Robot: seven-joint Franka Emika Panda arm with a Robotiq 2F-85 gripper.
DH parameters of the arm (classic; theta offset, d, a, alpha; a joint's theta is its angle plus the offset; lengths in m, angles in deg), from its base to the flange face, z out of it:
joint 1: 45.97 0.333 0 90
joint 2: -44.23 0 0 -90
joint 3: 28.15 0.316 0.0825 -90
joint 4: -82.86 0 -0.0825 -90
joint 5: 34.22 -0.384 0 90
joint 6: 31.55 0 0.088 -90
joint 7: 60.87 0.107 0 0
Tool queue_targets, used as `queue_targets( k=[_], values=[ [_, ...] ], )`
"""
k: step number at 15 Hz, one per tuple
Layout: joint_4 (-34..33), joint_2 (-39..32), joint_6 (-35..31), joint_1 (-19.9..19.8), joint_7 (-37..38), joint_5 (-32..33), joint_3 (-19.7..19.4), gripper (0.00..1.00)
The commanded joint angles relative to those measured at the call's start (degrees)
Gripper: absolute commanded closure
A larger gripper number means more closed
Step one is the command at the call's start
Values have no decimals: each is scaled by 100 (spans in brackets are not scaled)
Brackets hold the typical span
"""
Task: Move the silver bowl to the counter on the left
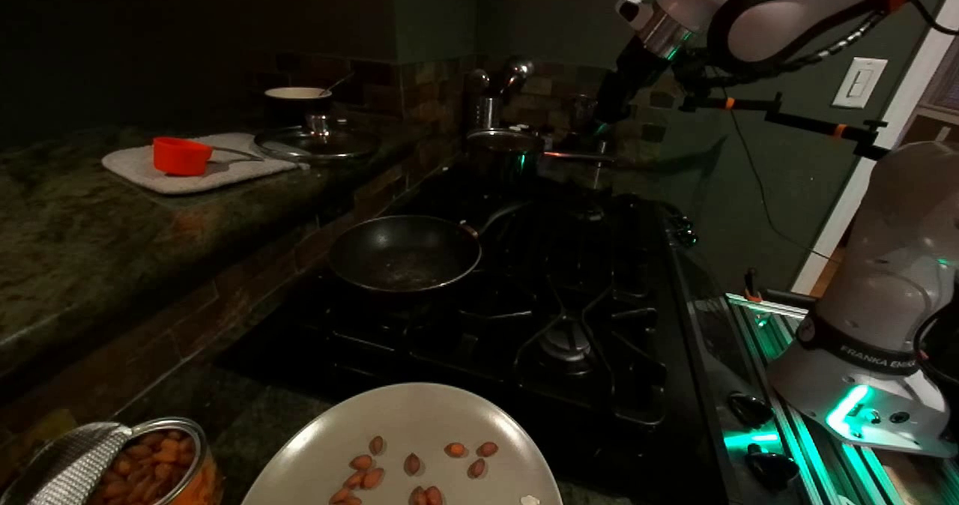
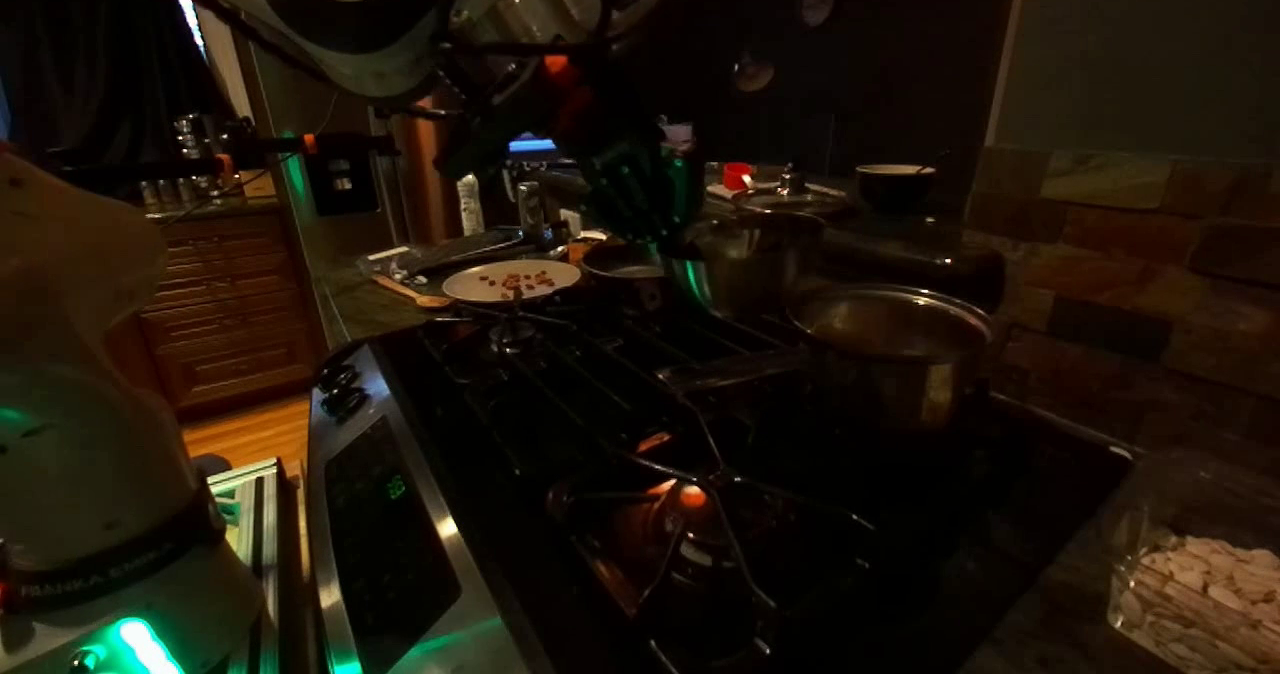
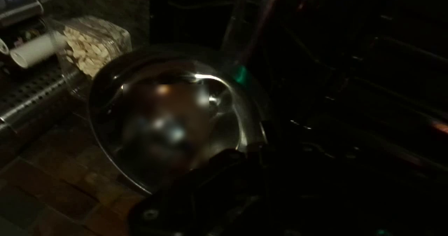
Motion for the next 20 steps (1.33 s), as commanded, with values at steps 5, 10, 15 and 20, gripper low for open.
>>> queue_targets(
  k=[5,10,15,20],
  values=[
    [240,487,31,1029,185,40,617,95],
    [240,484,29,1084,186,29,601,99],
    [35,76,45,2607,-191,-635,798,99],
    [-483,-586,-37,4125,-598,-1348,979,99]
  ],
)
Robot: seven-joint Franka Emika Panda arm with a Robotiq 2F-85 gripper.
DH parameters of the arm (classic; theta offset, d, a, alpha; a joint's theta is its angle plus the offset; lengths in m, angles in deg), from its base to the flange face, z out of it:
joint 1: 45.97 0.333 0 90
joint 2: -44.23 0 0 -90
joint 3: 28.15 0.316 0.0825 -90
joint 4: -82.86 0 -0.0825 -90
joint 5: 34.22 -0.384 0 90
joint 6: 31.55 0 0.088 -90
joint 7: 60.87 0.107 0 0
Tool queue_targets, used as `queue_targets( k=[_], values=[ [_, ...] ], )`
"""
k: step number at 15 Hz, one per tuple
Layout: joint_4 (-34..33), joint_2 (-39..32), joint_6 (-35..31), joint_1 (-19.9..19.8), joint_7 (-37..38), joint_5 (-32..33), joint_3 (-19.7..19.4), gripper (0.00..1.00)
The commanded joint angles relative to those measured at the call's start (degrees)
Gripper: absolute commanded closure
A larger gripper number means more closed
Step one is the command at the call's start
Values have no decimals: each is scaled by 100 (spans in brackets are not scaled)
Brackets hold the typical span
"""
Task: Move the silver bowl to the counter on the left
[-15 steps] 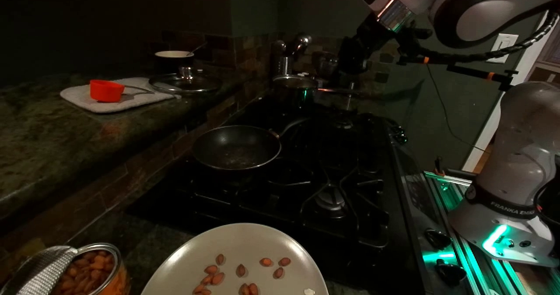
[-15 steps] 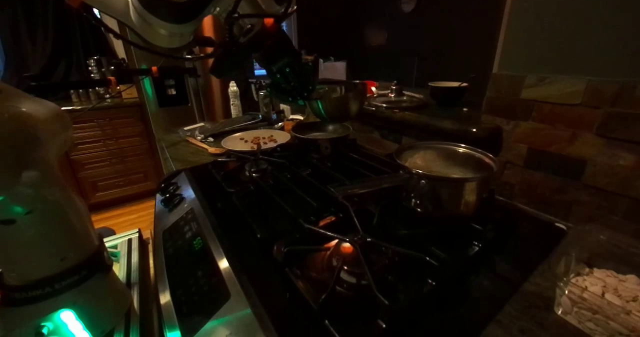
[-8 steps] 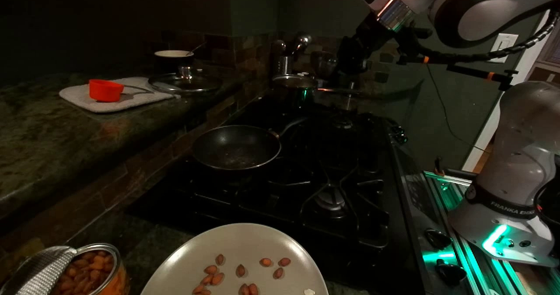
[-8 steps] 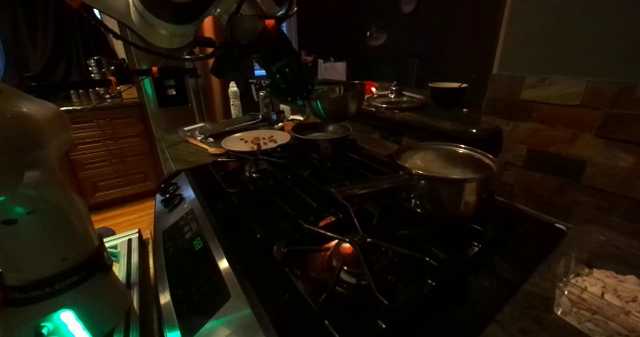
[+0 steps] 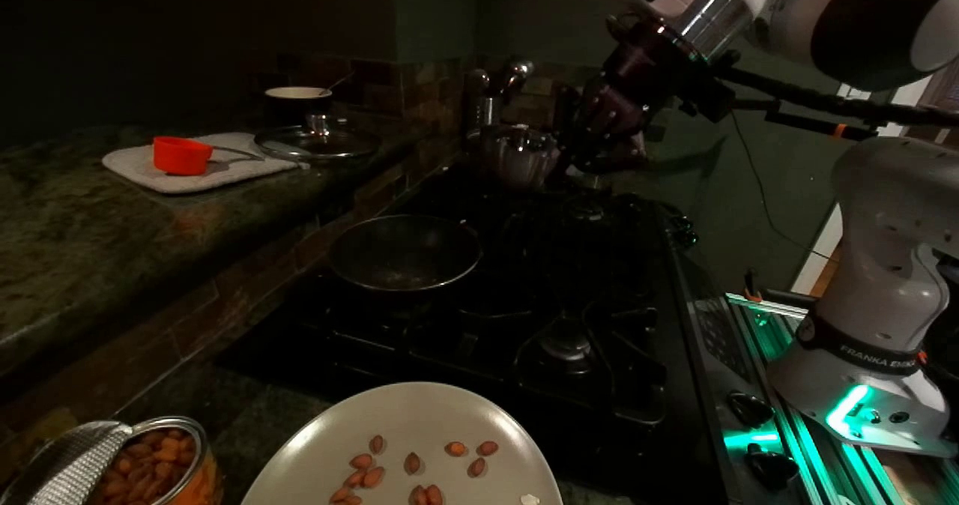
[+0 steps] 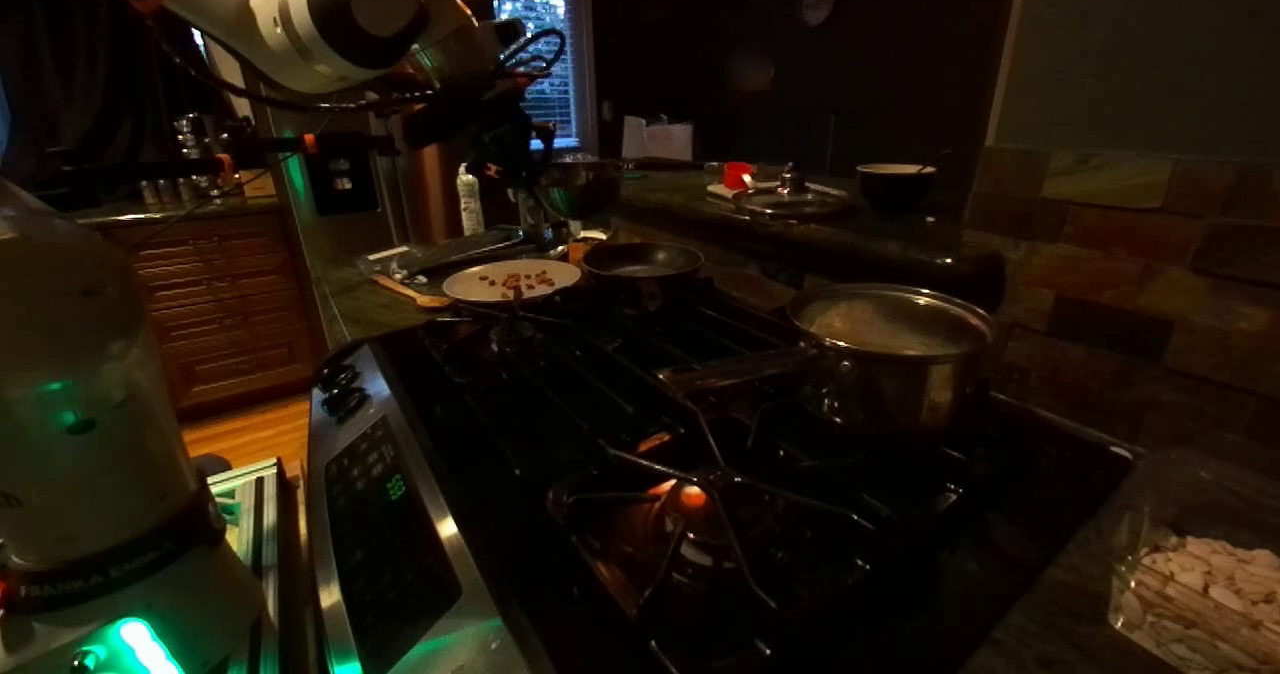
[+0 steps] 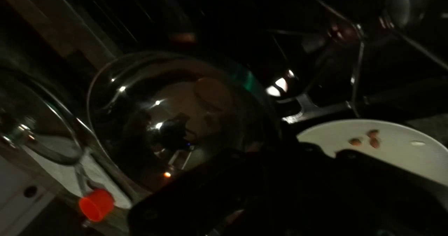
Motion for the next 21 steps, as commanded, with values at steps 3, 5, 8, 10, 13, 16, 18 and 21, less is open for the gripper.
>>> queue_targets(
  k=[3,5,8,10,13,16,18,21],
  values=[
    [-754,-1027,-79,1363,-1161,-951,-172,99],
    [-1123,-1480,26,1702,-1875,-1345,-322,99],
    [-1876,-2277,246,2257,-3088,-1964,-738,99],
    [-2422,-2775,538,2479,-3906,-2383,-916,99],
    [-3282,-3558,1181,1981,-5103,-2944,-474,99],
    [-4127,-4252,1892,1271,-5726,-2633,100,99],
    [-4557,-4652,1986,788,-5671,-2105,484,99],
    [-4999,-5170,1653,259,-5484,-1351,934,99]
  ],
)
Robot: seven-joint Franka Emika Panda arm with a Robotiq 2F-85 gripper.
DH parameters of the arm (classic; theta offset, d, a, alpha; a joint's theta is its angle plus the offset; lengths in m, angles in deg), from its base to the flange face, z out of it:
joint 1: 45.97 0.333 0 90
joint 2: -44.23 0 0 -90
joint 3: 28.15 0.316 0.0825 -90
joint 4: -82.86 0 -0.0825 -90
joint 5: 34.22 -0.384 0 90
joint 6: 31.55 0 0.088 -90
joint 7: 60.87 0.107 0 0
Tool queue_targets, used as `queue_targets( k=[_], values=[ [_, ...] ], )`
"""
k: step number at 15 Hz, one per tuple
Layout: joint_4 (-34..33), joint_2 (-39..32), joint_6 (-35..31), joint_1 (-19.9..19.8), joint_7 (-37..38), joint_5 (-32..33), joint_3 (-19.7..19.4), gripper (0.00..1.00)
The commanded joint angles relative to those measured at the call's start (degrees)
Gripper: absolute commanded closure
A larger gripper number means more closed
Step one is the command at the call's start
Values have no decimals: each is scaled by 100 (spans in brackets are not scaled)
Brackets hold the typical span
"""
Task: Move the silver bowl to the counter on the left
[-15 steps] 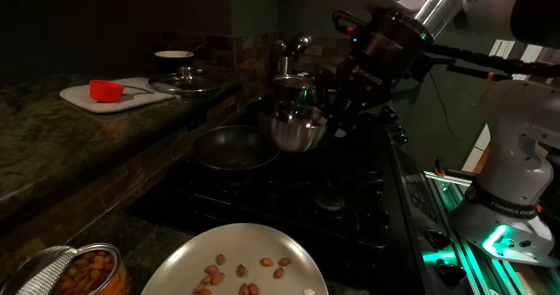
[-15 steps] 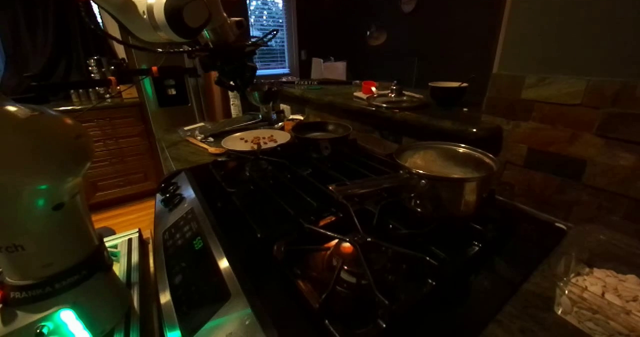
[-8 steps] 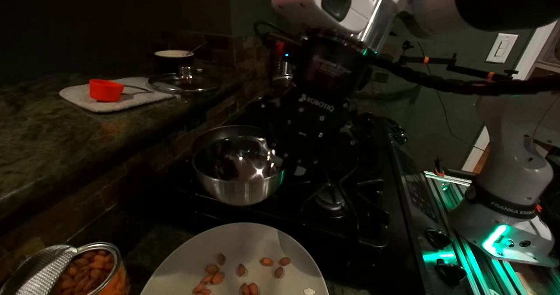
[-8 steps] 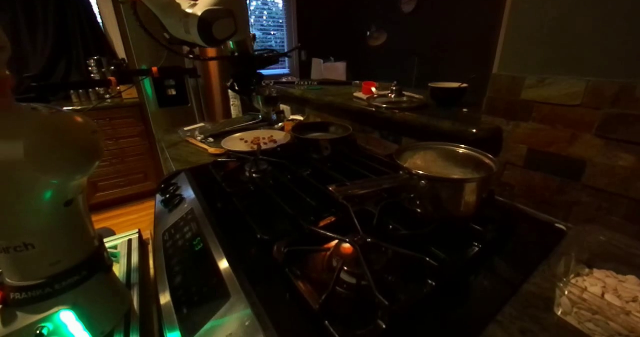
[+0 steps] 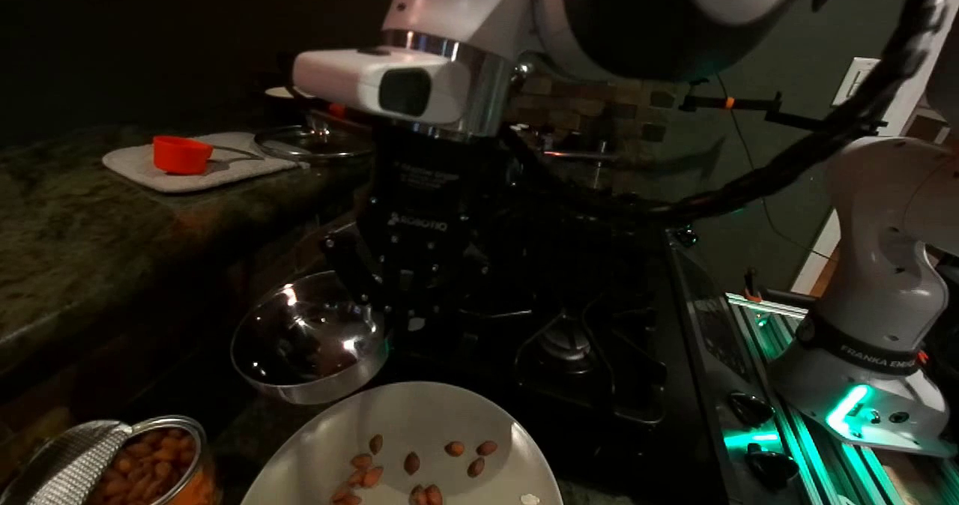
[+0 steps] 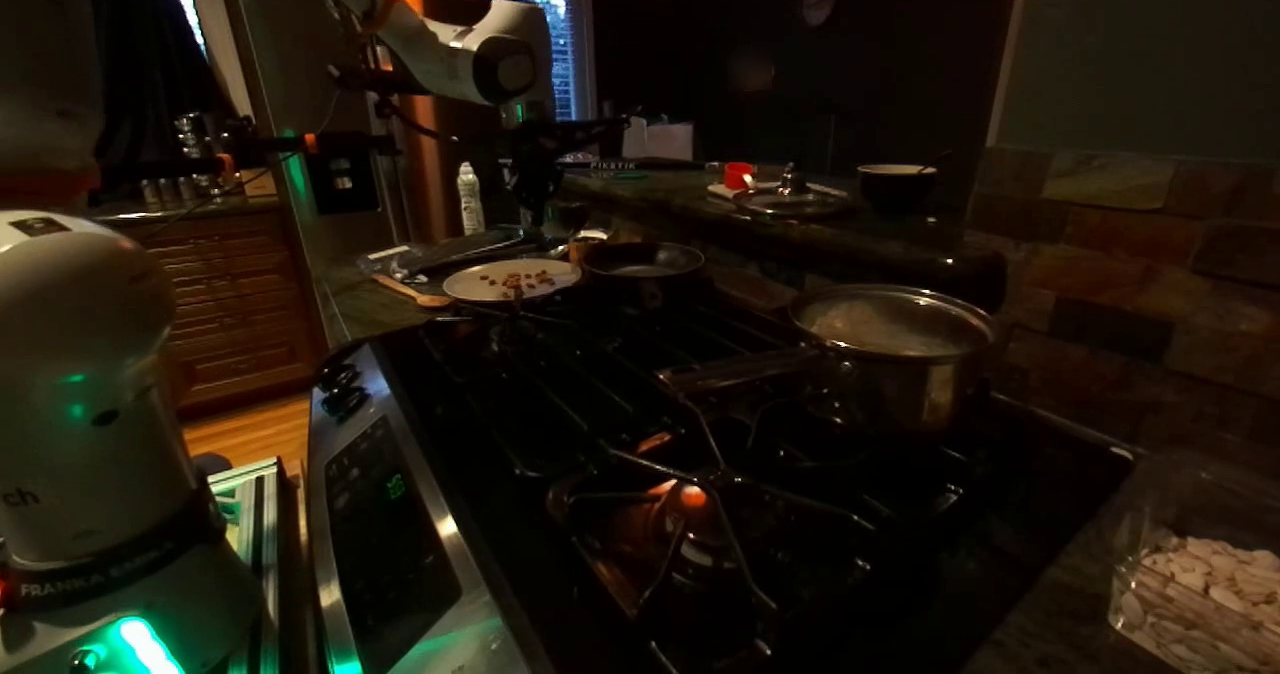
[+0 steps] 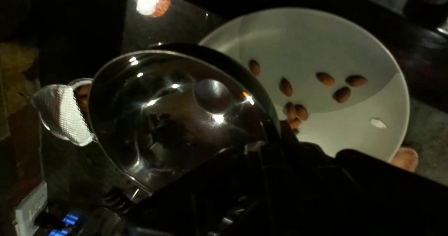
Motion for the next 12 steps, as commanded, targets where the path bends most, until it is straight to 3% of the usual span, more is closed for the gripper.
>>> queue_targets(
  k=[1,12],
  values=[
    [-720,-728,-161,-612,152,812,546,99],
    [-1314,-1986,-986,-1118,684,1468,928,99]
  ],
)
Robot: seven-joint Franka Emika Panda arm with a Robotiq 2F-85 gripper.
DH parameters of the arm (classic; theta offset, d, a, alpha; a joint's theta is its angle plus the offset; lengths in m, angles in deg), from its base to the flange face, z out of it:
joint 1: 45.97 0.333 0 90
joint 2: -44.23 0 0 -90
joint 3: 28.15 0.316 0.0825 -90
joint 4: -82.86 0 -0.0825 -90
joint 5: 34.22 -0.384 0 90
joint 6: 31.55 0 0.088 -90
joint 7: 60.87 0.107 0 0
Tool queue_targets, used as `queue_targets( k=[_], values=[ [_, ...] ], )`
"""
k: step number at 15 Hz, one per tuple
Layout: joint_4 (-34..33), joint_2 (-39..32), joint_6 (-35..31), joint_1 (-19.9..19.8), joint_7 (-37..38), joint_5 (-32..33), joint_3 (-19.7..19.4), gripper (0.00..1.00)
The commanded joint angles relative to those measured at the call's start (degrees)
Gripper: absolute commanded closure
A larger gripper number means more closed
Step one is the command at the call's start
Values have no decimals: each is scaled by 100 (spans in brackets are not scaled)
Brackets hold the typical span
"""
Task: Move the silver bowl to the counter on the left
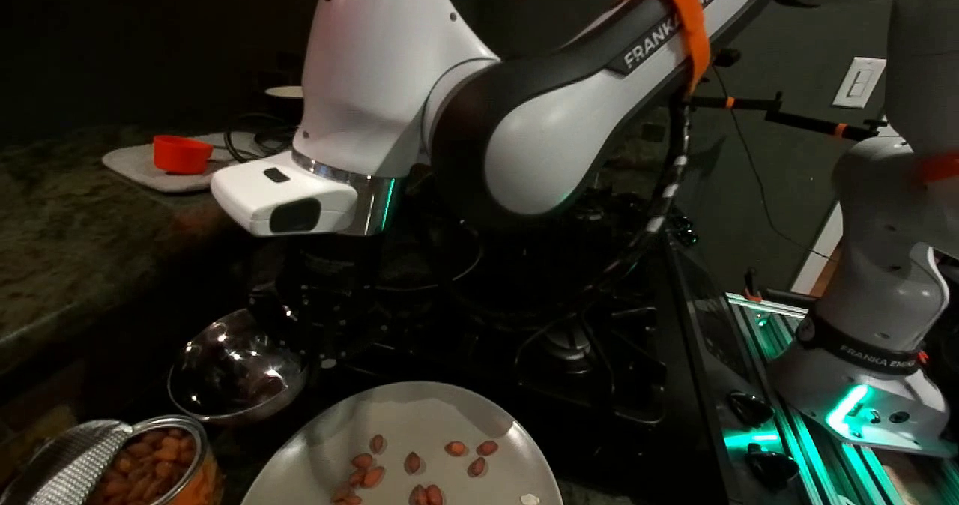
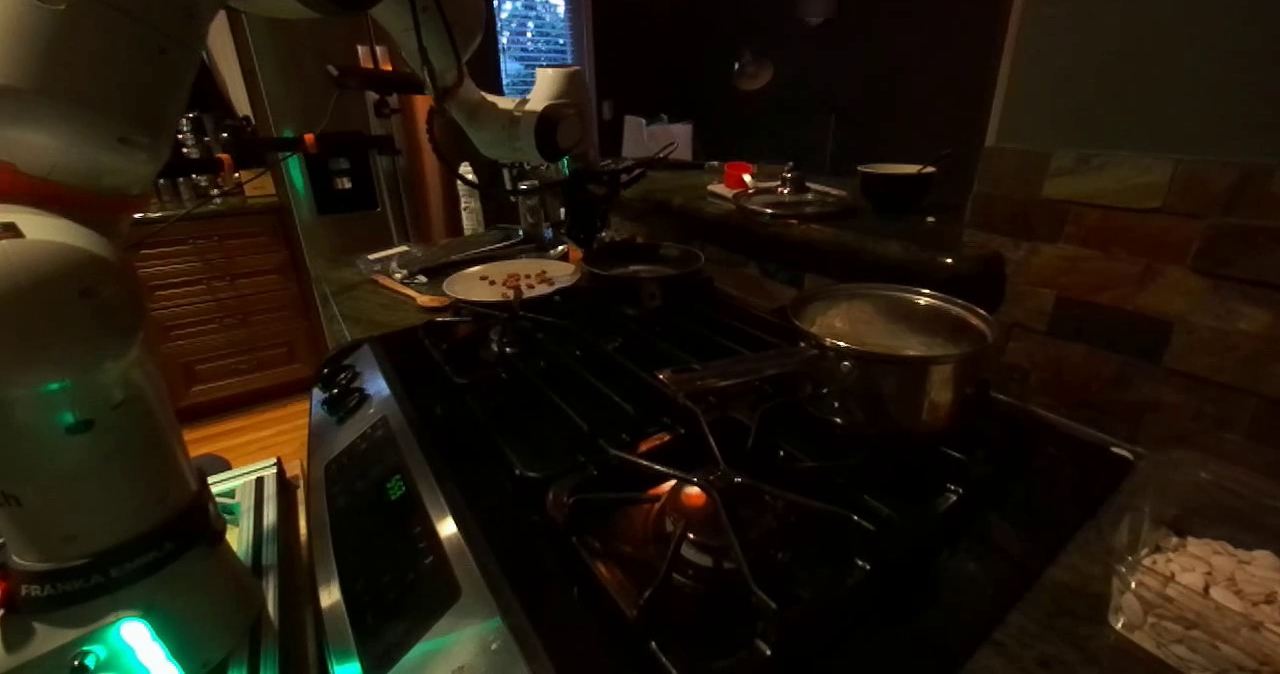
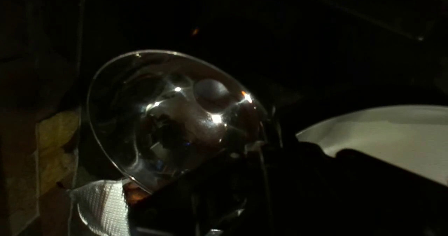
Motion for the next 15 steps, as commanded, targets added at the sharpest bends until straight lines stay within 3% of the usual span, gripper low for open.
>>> queue_targets(
  k=[1,9,15],
  values=[
    [-236,-321,-67,-170,239,223,181,99],
    [-457,-646,12,-547,-31,-453,956,99],
    [-416,-685,-271,-562,-11,-306,911,99]
  ],
)
